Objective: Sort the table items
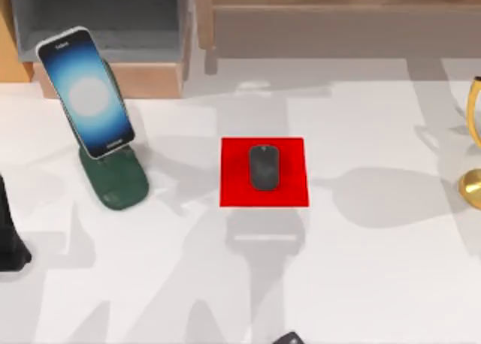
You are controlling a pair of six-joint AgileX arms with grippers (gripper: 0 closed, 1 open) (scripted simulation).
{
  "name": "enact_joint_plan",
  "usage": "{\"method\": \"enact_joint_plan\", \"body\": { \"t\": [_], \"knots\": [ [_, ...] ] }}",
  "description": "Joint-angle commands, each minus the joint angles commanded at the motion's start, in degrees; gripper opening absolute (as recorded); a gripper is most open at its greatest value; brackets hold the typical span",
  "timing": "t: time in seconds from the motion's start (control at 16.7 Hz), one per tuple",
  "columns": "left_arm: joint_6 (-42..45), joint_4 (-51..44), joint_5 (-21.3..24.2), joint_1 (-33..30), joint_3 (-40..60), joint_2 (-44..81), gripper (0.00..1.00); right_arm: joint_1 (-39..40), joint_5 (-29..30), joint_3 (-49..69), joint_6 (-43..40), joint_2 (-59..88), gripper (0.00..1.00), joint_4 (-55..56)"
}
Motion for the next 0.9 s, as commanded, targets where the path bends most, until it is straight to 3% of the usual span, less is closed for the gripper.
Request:
{"method": "enact_joint_plan", "body": {
  "t": [0.48,0.9],
  "knots": [
    [0.0,0.0,0.0,0.0,0.0,0.0,1.0,-0.3,0.0,0.2,-0.1,0.2,0.0,-0.1],
    [0.0,0.0,0.0,0.0,0.0,0.0,1.0,-0.3,0.0,0.2,-0.1,0.2,0.53,-0.1]
  ]
}}
